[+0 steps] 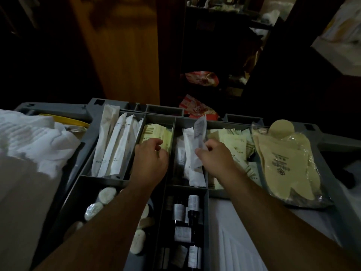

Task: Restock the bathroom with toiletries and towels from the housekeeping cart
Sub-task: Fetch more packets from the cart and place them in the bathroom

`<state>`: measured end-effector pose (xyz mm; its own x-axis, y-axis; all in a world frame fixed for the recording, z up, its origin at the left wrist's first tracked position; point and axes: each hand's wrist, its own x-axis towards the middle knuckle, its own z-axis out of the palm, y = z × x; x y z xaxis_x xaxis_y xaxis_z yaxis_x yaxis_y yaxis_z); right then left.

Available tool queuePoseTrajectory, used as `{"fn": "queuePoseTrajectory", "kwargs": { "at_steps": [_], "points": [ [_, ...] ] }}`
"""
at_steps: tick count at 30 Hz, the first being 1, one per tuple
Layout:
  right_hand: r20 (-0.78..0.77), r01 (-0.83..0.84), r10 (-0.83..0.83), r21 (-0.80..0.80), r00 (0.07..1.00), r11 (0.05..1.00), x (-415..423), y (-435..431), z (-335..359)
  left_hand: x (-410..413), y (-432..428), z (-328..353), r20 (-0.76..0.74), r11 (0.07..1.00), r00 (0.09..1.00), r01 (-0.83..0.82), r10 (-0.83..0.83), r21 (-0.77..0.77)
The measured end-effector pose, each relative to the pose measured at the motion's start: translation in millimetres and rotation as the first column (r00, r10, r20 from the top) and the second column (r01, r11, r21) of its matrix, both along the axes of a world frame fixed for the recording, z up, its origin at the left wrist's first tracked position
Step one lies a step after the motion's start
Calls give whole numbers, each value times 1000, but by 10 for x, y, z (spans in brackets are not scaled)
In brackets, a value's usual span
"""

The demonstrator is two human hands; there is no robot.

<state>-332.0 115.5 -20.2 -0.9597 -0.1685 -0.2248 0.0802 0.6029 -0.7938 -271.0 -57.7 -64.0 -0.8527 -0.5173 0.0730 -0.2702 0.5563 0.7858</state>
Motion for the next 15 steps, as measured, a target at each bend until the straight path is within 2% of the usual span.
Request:
{"fn": "queuePoseTrajectory", "kwargs": {
  "at_steps": [3,5,8,10,12,15],
  "points": [
    [9,71,-71,-156,997,985,110,190,-14,-14,-16,-10,24,999,999,24,-24,-23],
    [86,155,-135,-294,987,943,168,300,-74,-15,-20,-2,26,998,999,48,-47,-42],
    [293,287,-135,-574,947,767,207,462,-115,24,14,67,-3,996,997,81,-82,-40],
    [341,296,-58,-702,938,648,234,561,-87,50,53,134,-35,995,997,71,-73,-64],
    [330,254,16,-757,944,602,254,638,-62,66,127,201,-60,987,994,82,-91,-135],
    [346,230,67,-743,936,628,225,594,-5,76,271,256,-54,957,983,157,-175,-246]
  ]
}}
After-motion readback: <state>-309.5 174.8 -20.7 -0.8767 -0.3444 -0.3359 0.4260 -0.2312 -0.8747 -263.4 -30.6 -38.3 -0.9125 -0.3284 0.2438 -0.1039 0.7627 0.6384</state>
